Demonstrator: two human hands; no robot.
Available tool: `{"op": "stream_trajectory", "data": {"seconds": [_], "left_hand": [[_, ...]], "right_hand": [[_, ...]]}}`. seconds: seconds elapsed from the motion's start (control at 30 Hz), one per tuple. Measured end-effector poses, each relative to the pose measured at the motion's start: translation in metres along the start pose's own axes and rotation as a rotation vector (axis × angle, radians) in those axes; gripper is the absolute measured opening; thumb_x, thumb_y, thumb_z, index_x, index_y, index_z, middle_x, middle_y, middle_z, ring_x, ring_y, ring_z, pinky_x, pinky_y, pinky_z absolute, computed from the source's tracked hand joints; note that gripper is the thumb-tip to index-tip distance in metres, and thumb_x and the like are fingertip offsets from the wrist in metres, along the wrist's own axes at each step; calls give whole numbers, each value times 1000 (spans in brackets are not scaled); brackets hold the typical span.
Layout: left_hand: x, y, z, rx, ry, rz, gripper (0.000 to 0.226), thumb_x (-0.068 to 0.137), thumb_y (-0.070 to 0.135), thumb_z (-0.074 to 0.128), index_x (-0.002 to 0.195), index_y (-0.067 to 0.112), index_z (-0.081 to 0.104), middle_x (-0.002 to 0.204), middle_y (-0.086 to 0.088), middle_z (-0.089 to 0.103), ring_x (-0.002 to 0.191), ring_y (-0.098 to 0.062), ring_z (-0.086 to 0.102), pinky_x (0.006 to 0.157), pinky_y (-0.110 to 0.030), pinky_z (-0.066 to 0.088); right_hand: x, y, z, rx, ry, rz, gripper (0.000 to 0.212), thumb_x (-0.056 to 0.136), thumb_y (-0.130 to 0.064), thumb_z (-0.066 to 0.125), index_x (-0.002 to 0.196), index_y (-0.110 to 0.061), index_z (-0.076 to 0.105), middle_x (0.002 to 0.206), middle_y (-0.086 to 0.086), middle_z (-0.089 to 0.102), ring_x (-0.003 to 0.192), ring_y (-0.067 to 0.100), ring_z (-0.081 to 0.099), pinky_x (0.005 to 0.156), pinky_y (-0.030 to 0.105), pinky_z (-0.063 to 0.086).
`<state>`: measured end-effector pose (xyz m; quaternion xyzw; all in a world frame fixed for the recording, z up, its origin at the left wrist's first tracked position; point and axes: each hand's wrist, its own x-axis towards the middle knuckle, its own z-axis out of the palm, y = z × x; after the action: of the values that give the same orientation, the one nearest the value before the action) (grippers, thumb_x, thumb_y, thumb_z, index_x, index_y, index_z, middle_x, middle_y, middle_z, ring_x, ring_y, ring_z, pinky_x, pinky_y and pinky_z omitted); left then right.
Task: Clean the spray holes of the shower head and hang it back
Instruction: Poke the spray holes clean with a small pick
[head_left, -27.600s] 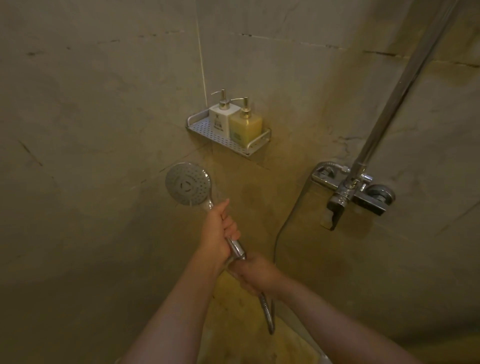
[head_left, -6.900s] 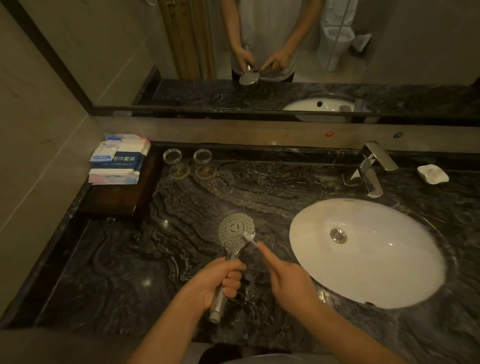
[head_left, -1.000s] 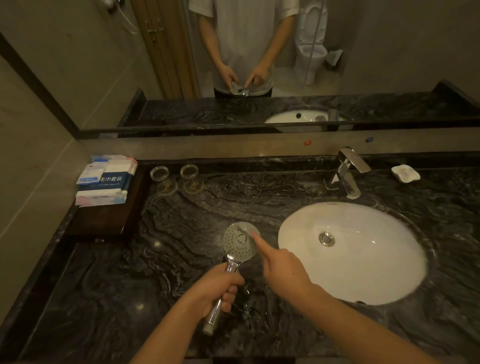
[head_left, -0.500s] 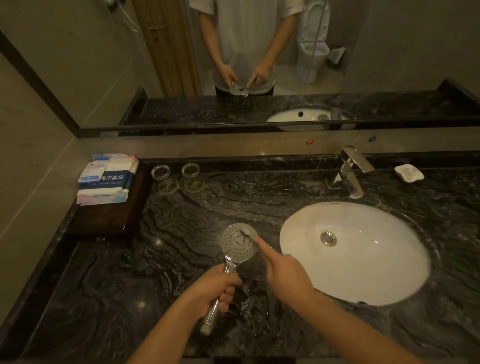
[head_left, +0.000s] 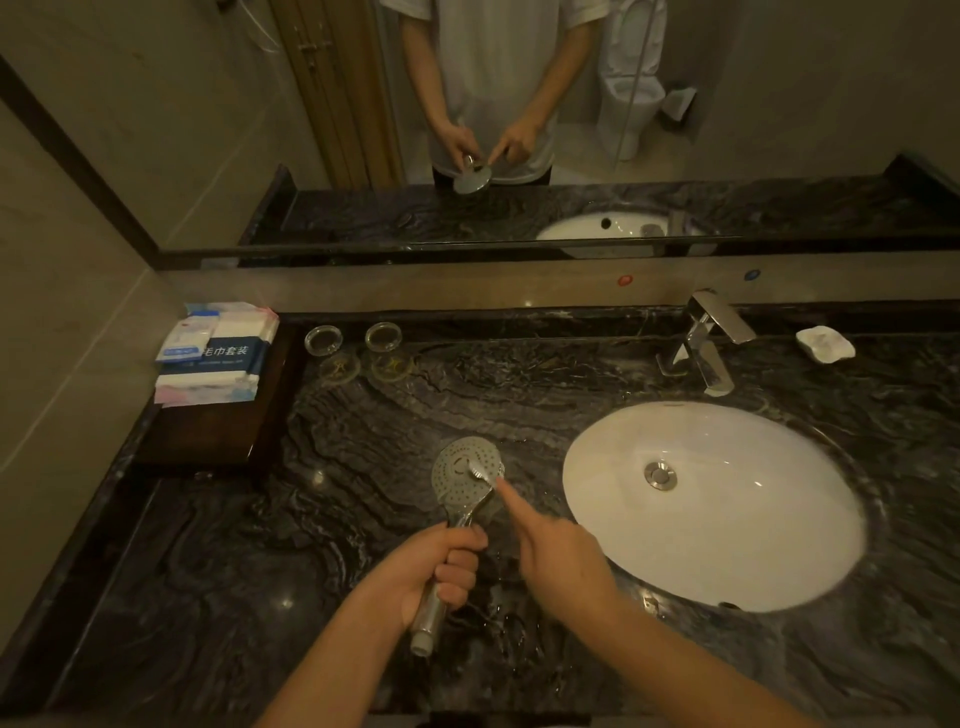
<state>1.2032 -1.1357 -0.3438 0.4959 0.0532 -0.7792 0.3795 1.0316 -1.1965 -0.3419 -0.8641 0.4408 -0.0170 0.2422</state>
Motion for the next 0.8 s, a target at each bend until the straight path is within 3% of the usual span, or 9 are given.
{"op": "stream_trajectory", "data": {"seconds": [0.17,0.33,0.43,0.57,0.6,0.67,0.73,0.8], "left_hand": [[-2,3,5,-75,-67,-47,18,85,5,61,75,17,52,46,5,32,27,-6,29,25,-15,25],[3,6,-1,-147,-50,-120,35,85,8,58,55,13,40,39,3,30,24,-8,30,23,-18,24],[4,6,-6,-178,-19,-112,30,86,6,58,59,10,46,41,2,33,25,-8,31,24,-18,25],[4,1,-11,401,277,169,13,93,4,55,84,11,58,53,-1,43,37,-9,36,36,-19,29],[4,1,-13,600,362,249,11,92,5,53,91,13,61,57,-1,50,41,-11,42,40,-21,33],[7,4,-19,1013,541,397,23,90,10,54,109,19,64,82,-1,67,64,-16,62,55,-26,48],[7,8,-24,1253,651,478,29,90,15,56,119,20,61,108,-4,71,97,-23,68,81,-30,52],[7,8,-27,1351,683,527,25,91,19,56,116,19,58,112,-8,71,106,-30,67,86,-34,51]], "right_hand": [[17,7,-13,63,68,119,69,102,-25,38,151,-52,-2,78,9,67,68,27,62,67,42,53],[-6,-1,7,101,4,49,73,102,-26,37,143,-59,-13,71,6,63,61,22,58,63,41,51],[-16,-8,18,217,-102,-23,64,103,-28,37,146,-60,3,72,7,62,57,19,54,61,37,47],[-13,-11,9,555,-164,-139,52,104,-24,43,139,-62,37,73,-13,64,59,4,57,63,21,48],[-11,-11,4,573,-163,-158,51,104,-24,44,138,-61,39,83,-13,70,71,6,65,72,21,53],[-4,-7,-4,546,-156,-179,48,104,-29,44,138,-63,38,113,0,73,105,26,67,94,40,54],[4,3,-11,482,-167,-171,46,103,-34,43,137,-66,36,121,3,70,111,32,64,96,45,52],[9,10,-18,409,-155,-169,46,103,-36,42,135,-68,34,115,1,73,102,24,68,93,37,54]]}}
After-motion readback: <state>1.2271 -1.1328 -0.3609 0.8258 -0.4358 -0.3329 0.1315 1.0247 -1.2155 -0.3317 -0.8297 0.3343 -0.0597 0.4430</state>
